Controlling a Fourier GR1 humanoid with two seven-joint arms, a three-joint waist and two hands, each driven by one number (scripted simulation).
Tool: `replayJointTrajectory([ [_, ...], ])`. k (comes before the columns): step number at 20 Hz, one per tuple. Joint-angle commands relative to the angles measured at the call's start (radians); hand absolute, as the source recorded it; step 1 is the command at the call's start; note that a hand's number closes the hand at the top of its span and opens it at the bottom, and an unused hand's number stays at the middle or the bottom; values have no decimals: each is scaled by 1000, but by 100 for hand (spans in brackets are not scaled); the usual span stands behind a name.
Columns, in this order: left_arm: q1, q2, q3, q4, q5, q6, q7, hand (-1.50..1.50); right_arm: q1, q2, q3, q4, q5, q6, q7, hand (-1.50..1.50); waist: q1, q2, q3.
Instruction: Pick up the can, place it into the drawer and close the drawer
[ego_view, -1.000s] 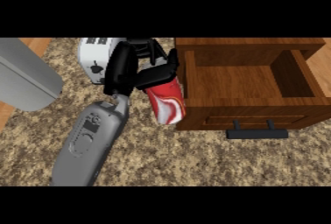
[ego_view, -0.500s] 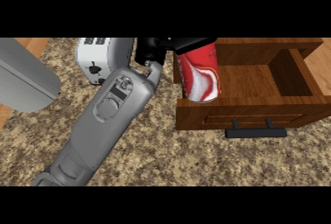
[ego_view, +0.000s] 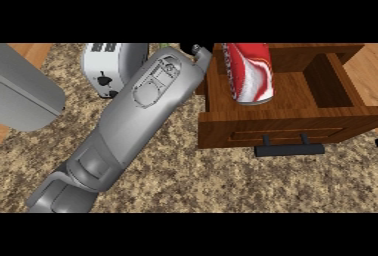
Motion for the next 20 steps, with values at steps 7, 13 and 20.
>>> replayJointTrajectory([
  [7,-181,0,-22,270,117,-15,-88,150,-28,-8,12,16,33,-15,2,-150,-10,4,0],
  [13,-220,0,-115,343,202,15,-92,150,-103,-30,-7,80,17,-15,-13,-150,-26,10,1],
  [20,-169,0,-211,387,262,81,-201,150,-109,-22,31,49,47,-21,16,-150,-46,14,1],
])
